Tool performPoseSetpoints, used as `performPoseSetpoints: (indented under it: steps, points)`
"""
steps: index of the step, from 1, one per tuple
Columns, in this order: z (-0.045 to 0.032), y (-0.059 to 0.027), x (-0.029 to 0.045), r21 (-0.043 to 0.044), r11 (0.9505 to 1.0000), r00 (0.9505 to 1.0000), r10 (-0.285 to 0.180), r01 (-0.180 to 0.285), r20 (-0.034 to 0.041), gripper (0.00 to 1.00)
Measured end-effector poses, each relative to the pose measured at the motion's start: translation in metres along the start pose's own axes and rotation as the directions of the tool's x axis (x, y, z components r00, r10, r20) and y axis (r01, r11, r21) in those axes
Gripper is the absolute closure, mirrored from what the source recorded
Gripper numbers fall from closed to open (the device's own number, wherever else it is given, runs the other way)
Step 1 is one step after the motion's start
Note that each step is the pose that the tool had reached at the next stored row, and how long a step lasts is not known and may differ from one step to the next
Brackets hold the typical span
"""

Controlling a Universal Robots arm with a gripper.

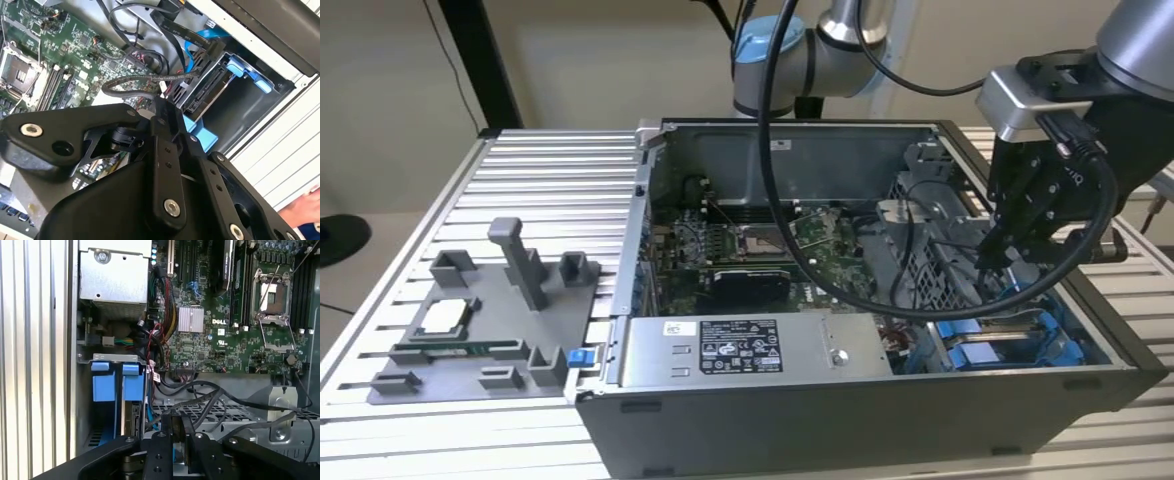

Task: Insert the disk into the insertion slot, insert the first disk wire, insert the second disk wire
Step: 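Insert the first disk wire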

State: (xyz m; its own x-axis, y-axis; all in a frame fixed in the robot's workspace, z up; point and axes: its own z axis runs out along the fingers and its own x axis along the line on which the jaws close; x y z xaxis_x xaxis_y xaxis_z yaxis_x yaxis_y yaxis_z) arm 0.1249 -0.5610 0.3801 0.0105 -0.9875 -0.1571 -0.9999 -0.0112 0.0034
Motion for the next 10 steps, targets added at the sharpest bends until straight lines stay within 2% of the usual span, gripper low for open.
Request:
performPoseSetpoints:
  steps: [7, 10]
  points:
    - [0.0009, 0.0000, 0.0001, 0.0000, 1.0000, 1.0000, 0.000, 0.000, -0.0003, 1.00]
    - [0.0018, -0.0008, 0.0007, -0.0001, 1.0000, 1.0000, 0.000, 0.000, -0.0077, 1.00]
